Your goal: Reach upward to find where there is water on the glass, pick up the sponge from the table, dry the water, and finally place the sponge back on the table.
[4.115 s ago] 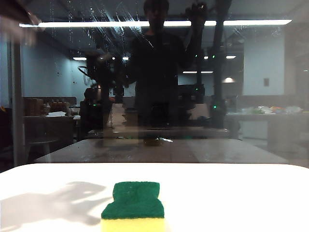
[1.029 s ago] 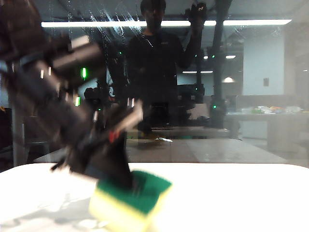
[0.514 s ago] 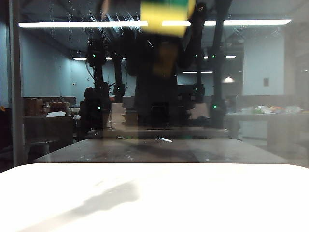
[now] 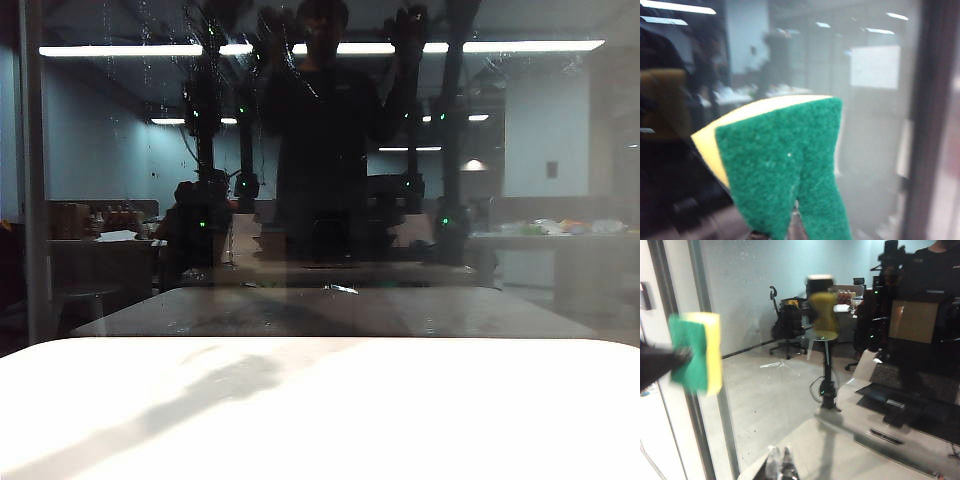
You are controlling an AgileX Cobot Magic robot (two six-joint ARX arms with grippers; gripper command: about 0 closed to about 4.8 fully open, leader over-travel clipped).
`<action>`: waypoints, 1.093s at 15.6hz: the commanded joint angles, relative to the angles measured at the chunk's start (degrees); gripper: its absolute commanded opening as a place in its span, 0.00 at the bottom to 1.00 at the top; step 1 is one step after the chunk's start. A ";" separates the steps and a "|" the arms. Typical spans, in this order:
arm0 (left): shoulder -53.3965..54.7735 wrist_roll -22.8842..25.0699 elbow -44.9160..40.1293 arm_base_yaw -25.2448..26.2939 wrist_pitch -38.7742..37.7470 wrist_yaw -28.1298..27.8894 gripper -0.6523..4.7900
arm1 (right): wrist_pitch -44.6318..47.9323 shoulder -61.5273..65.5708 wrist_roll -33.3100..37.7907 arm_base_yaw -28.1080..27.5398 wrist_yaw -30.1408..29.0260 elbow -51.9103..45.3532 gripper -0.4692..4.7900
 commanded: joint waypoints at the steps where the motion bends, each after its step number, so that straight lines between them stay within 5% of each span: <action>1: 5.33 0.44 7.98 1.11 0.09 3.15 0.11 | 0.59 -0.39 0.11 0.07 -0.13 0.26 0.09; 6: 17.55 0.57 22.38 2.12 3.82 2.43 0.11 | 0.52 -1.09 0.11 0.07 -0.13 0.26 0.09; 11: 25.38 -4.35 30.34 6.05 9.44 1.62 0.11 | 0.20 -1.62 0.11 0.09 -0.11 0.26 0.09; 17: 28.83 -4.57 31.58 7.52 10.95 1.57 0.11 | 0.15 -1.73 0.11 0.09 -0.11 0.26 0.09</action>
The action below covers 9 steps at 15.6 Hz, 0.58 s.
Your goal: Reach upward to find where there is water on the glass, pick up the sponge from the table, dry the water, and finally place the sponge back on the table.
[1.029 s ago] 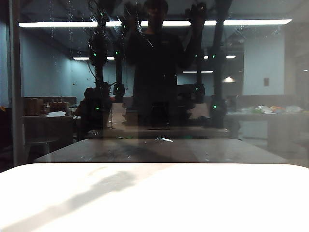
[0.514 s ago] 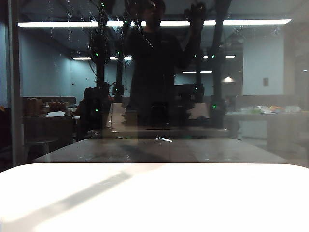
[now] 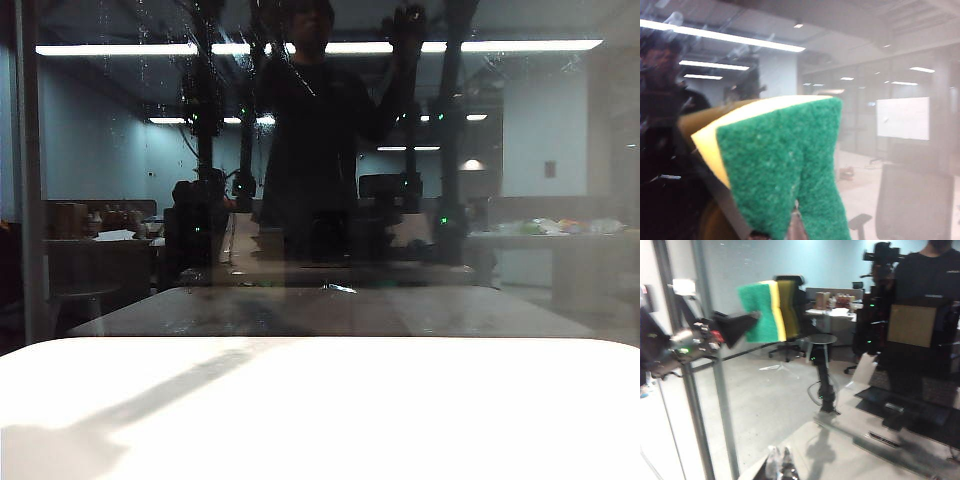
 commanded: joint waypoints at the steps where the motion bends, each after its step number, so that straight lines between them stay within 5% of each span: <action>1: 0.81 -0.17 0.33 -0.11 2.25 0.17 0.11 | 0.61 -0.33 0.11 0.07 -0.07 0.26 0.09; 4: 1.46 0.04 0.33 0.13 3.30 -4.31 0.11 | 0.44 -0.42 0.11 0.07 -0.07 0.26 0.09; 9: 1.33 -4.04 6.49 10.58 -1.20 -5.49 0.11 | -0.85 -0.57 0.09 0.04 -0.04 0.26 0.09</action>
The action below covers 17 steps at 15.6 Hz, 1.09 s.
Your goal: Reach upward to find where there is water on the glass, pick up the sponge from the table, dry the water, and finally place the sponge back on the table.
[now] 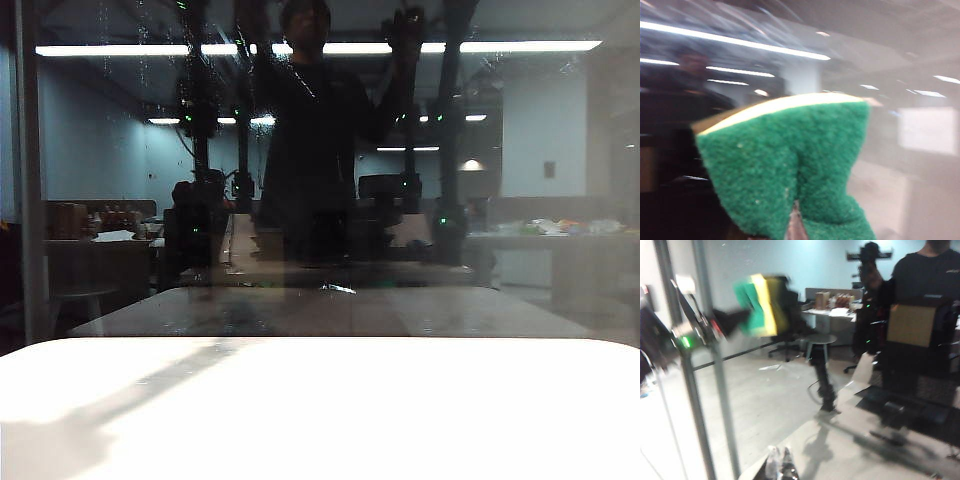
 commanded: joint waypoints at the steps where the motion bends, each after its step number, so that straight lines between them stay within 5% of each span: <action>1: -0.63 -1.14 5.46 7.67 -3.74 -4.07 0.11 | -0.22 -0.26 0.09 0.07 -0.04 0.26 0.09; 5: -1.79 -10.56 7.02 18.05 -5.79 -2.71 0.11 | -0.09 -0.26 0.07 0.07 0.11 0.26 0.09; 8: -0.57 -13.20 6.97 17.59 -5.75 4.35 0.11 | 0.02 -0.22 0.04 0.07 0.11 0.26 0.09; 14: 3.34 -9.60 6.88 -3.19 -4.35 4.55 0.11 | -0.79 -0.31 0.04 0.07 0.11 0.26 0.09; 17: 5.51 -8.92 6.88 -7.74 -4.37 4.13 0.11 | -2.49 -0.52 0.07 0.09 0.09 0.26 0.09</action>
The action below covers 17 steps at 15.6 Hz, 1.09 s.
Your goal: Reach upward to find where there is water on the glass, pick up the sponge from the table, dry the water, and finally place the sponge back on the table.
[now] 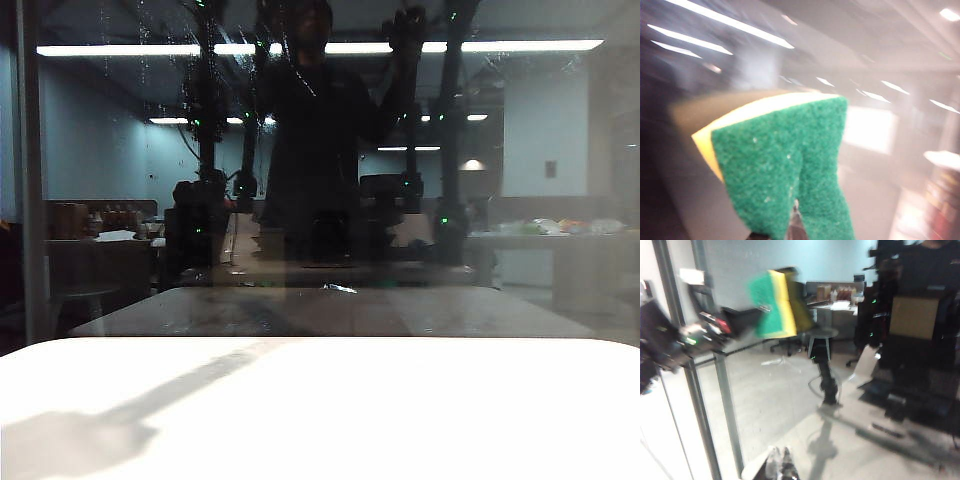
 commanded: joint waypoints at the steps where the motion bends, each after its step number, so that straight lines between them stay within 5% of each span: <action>1: 0.66 0.55 0.07 -1.07 0.42 -0.66 0.11 | -1.09 -0.57 0.07 0.07 0.02 0.26 0.09; 3: 0.26 0.96 0.20 -0.28 0.90 -1.88 0.11 | -1.60 -0.59 0.07 0.07 0.02 0.26 0.09; 8: -3.34 0.52 0.20 12.31 0.76 -1.84 0.11 | -1.22 -0.61 0.07 0.07 0.04 0.26 0.09; 12: -4.85 -7.13 0.20 24.59 0.55 0.22 0.11 | -1.16 -0.57 0.04 0.07 0.04 0.26 0.09; 15: -4.76 -7.21 0.15 22.84 0.42 2.51 0.11 | -0.74 -0.44 0.04 0.07 0.04 0.26 0.09; 17: -4.48 -4.46 0.04 17.11 0.20 2.19 0.11 | -0.35 -0.48 0.04 0.07 0.07 0.26 0.09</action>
